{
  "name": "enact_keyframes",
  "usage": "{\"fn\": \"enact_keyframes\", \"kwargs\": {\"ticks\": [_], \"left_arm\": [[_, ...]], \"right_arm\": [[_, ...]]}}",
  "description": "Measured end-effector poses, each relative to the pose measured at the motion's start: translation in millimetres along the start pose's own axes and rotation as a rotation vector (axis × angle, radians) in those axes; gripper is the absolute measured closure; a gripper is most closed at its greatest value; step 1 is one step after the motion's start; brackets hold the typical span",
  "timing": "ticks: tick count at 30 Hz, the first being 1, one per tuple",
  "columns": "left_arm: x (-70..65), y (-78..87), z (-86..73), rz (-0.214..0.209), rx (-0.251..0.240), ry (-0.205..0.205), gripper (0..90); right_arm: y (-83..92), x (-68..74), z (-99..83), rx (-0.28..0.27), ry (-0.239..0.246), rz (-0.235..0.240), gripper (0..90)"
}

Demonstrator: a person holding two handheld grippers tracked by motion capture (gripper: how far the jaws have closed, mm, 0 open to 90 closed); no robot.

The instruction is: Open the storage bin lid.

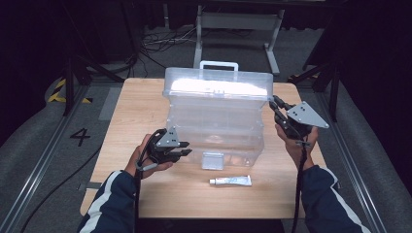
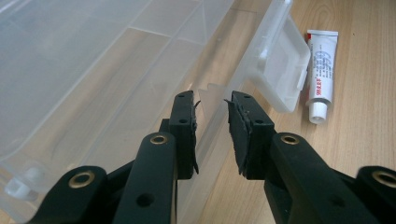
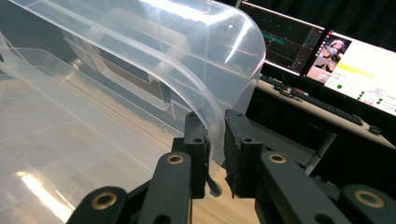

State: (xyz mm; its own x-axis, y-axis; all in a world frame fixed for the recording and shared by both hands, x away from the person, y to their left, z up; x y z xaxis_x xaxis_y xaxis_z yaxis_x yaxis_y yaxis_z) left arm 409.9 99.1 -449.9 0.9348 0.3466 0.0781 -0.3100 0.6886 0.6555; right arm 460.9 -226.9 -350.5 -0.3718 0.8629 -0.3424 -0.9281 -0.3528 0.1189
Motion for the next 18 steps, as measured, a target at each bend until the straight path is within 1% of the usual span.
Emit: {"fn": "enact_keyframes", "kwargs": {"ticks": [2,8,11,14,18], "left_arm": [[-0.1,0.1,-0.4,0.001,-0.001,-0.007,72.2],[-0.4,0.2,-1.8,0.002,-0.023,0.000,72.1],[-0.3,0.2,-1.8,0.002,-0.026,0.003,72.1],[-0.2,0.2,-1.7,-0.002,-0.026,0.007,72.0],[-0.1,0.1,-2.0,-0.004,-0.031,0.009,72.1]], "right_arm": [[-1.7,-1.2,1.6,0.011,-0.012,0.000,79.9],[-9.7,-6.7,8.6,0.044,-0.021,-0.003,80.6],[-12.6,-8.3,10.7,0.049,-0.019,-0.011,81.0],[-16.9,-11.5,12.8,0.054,-0.035,-0.008,81.2],[-23.0,-14.7,16.1,0.059,-0.039,-0.015,81.7]]}}
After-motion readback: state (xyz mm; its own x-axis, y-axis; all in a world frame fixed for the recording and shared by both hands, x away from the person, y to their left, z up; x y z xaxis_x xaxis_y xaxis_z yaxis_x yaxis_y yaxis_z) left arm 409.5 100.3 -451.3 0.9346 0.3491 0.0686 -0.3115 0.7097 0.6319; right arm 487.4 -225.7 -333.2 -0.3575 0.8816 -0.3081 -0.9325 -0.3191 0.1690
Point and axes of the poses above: each handheld gripper's, and its own axes: y roughly backward along the jaws, z roughly out of its top, x roughly to its left, the point moved 6 cm from there along -y, roughly forward along the jaws, and after that the axes turned 2 degrees about -z, right-handed, at the moved point
